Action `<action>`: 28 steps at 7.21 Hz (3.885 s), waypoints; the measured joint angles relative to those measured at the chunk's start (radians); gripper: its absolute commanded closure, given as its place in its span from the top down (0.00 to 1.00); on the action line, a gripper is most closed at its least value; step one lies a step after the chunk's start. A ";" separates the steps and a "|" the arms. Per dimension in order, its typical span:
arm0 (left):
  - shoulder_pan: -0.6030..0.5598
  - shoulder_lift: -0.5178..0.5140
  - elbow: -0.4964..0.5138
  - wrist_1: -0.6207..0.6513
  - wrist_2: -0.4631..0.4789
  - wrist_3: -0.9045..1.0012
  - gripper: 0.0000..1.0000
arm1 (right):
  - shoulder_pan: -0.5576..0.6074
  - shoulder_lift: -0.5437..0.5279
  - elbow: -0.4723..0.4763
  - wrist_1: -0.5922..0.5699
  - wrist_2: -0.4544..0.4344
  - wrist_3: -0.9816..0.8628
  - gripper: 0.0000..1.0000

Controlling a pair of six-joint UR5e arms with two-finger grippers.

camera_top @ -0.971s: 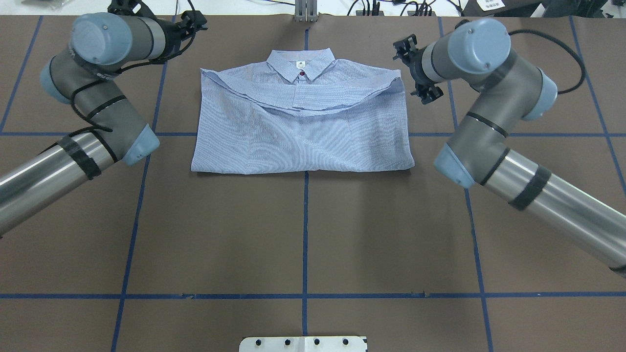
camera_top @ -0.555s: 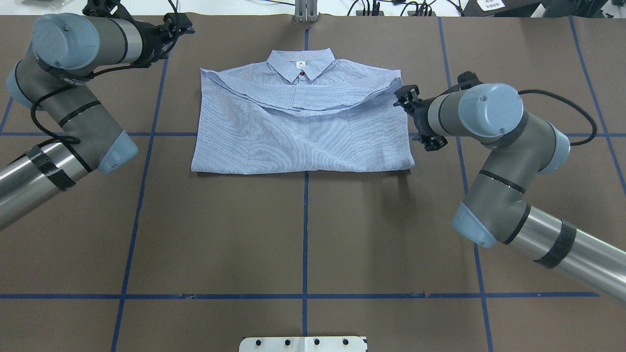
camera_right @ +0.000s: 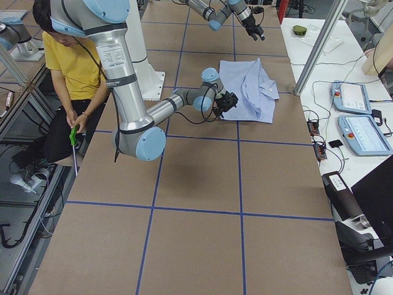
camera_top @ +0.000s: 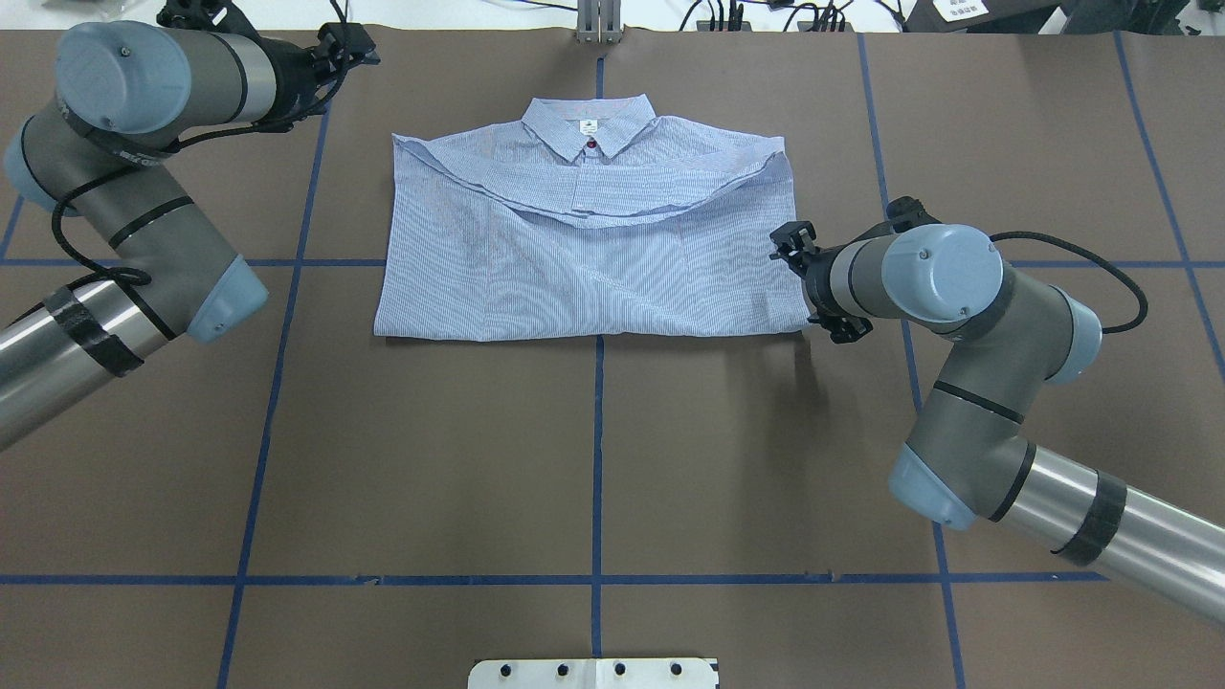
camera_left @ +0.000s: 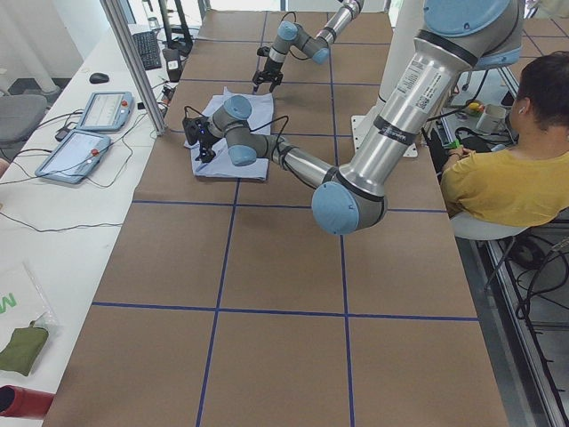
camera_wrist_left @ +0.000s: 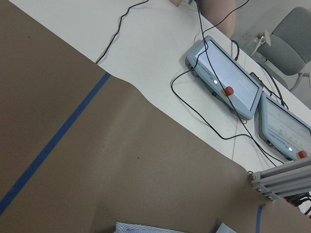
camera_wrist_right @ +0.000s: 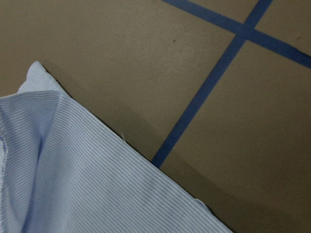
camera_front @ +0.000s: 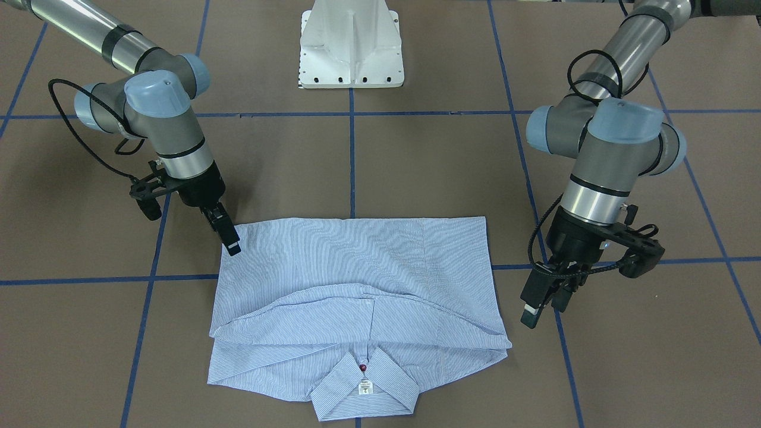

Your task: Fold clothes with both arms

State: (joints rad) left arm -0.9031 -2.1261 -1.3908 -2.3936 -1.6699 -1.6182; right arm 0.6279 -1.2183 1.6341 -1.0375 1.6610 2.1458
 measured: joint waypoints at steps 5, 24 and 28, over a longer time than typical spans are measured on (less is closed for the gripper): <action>0.001 -0.001 0.001 -0.001 0.004 -0.004 0.98 | -0.027 -0.016 -0.004 0.001 -0.002 0.025 0.00; 0.414 0.260 -0.313 0.150 0.063 -0.163 0.65 | -0.426 -0.168 0.618 -0.452 0.110 0.298 1.00; 0.428 0.257 -0.301 0.150 0.062 -0.166 0.00 | -0.268 -0.102 0.569 -0.459 0.114 0.262 1.00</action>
State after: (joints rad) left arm -0.4747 -1.8688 -1.6916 -2.2436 -1.6075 -1.7840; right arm 0.3596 -1.3207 2.2030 -1.4970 1.7748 2.4074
